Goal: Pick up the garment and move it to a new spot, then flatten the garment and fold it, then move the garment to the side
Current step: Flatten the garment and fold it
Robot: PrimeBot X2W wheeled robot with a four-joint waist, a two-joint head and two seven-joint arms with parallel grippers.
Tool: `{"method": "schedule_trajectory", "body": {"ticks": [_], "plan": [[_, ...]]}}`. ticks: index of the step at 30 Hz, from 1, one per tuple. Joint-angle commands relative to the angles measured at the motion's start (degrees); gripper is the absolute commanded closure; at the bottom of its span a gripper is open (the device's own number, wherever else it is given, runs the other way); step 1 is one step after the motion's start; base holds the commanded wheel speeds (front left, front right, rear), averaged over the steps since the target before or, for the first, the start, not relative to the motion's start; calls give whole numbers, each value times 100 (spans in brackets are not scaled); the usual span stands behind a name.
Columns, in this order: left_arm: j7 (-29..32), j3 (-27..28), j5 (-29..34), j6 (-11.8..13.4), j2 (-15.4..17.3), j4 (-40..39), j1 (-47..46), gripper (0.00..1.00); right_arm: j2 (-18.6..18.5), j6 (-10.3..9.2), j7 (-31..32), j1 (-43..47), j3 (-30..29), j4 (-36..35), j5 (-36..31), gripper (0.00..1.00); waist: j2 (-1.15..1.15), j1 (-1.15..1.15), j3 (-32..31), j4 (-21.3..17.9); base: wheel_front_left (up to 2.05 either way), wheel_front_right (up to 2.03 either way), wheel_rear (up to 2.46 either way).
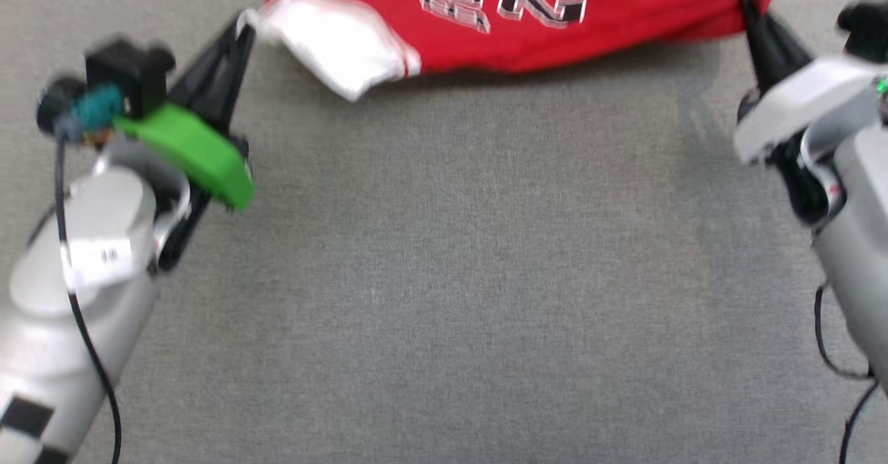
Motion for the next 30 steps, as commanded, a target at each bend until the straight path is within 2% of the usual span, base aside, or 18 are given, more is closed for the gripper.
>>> {"method": "schedule_trajectory", "body": {"ticks": [1, 8, 22, 30], "plan": [[-33, 30, -46, 63, 81, -105, 319, 100, -78, -46, 28, 253, 96, -47, 162, 100, 0, 1, -572, 96, 0, 0, 0], [3, -167, -158, 299, 299, -649, 1742, 100, -313, -46, 206, 1344, 485, -124, 844, 100, 0, 1, -1085, 220, 0, 0, 0], [476, -691, -476, 781, 747, -1837, 3802, 100, -557, -46, 401, 3090, 690, -312, 1886, 100, 0, 1, -2095, 325, 0, 0, 0], [902, -1072, -682, 743, 1087, -2578, 4588, 100, -906, -46, 753, 4084, 776, -736, 2208, 100, 0, 1, -2553, 347, 0, 0, 0]]}}
